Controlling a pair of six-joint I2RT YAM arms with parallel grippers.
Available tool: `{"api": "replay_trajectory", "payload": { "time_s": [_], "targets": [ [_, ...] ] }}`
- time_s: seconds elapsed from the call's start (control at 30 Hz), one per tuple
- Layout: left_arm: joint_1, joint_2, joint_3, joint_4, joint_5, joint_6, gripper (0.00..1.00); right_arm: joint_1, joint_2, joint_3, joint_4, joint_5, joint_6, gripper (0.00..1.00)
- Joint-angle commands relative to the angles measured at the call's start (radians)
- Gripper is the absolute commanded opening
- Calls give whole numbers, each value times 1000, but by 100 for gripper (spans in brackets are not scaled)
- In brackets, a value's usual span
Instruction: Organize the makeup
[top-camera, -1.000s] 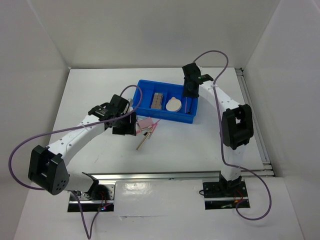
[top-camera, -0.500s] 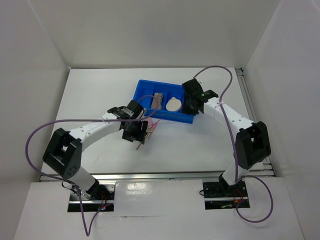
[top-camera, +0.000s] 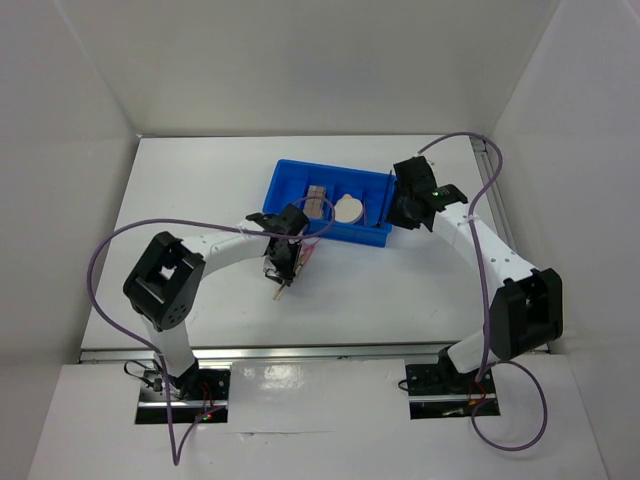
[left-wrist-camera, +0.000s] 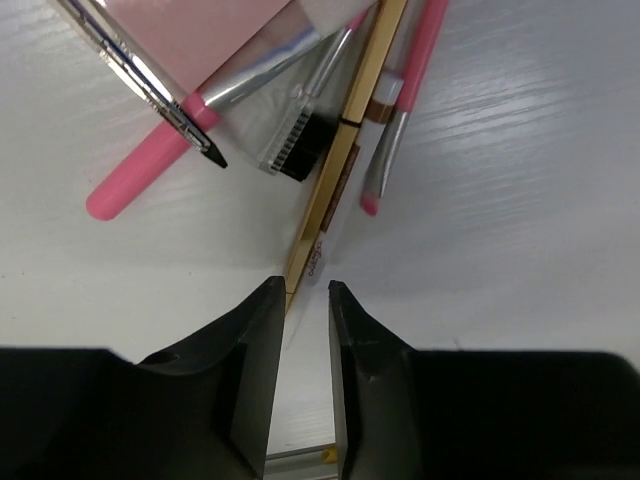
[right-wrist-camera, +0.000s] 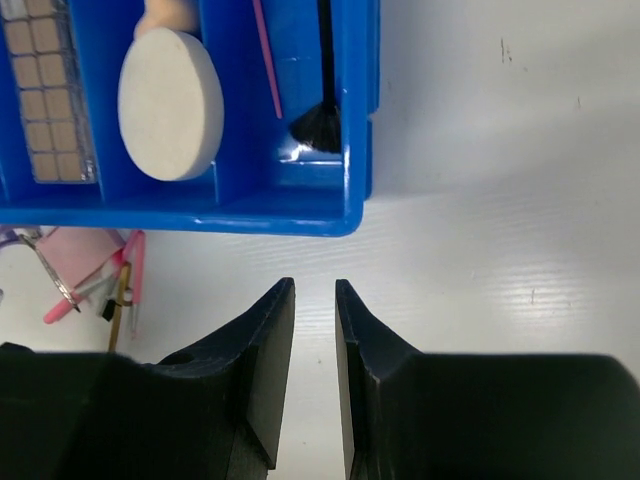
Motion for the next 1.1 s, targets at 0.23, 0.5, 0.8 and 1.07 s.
{"api": "replay_trajectory", "payload": {
  "time_s": [0.23,0.5,0.8,1.07],
  "targets": [
    [-35,81,96,-4,-24,19,37,-9,-9,7,-17,-8,-5,30],
    [-46,124,106,-4,-5,28,36,-28,-9,-4,-17,-8,-14,30],
    [-64,59,86,-41,24,28,0,-28,-9,-13,-17,-8,-14,30],
    [-64,-97,190,-101,90,60,0,-28,-9,-31,-8,-27,-14,30]
  ]
}}
